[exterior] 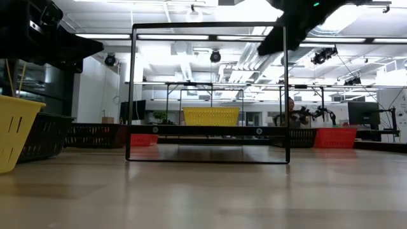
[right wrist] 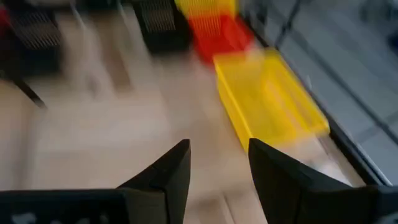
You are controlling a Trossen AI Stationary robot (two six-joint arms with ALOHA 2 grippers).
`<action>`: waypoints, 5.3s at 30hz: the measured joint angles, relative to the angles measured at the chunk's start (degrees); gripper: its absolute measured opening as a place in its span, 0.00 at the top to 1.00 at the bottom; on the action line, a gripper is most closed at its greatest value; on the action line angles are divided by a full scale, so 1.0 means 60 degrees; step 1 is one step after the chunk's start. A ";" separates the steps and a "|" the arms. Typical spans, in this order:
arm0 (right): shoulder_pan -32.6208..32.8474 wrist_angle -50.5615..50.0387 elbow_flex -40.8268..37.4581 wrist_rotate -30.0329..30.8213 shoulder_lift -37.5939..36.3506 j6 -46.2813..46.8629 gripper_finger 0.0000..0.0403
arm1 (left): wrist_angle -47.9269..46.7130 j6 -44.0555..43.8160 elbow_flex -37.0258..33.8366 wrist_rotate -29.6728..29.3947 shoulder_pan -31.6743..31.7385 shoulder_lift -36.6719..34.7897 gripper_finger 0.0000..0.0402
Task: Stack baskets on shelf by color
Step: Stack the top yellow bin on the yellow bin on the shelf
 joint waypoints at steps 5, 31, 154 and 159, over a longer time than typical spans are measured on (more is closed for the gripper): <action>0.0456 0.4608 -0.2290 -0.0093 -0.1461 0.0070 0.62 | -0.0001 0.0000 0.0000 0.0000 -0.0001 -0.0002 0.99; 0.0644 0.7702 -0.4213 -0.0535 -0.1683 -0.0509 0.62 | 0.3004 -0.0686 0.0245 -0.0203 0.0007 0.0851 0.94; 0.0643 0.7234 -0.4213 -0.0535 -0.1679 0.0667 0.62 | -1.2073 0.3394 1.1157 -0.2760 0.6894 1.2355 1.00; 0.0641 0.7368 -0.4213 -0.0535 -0.1679 0.0666 0.62 | -1.2083 0.3615 1.1396 -0.2828 0.4895 1.1468 1.00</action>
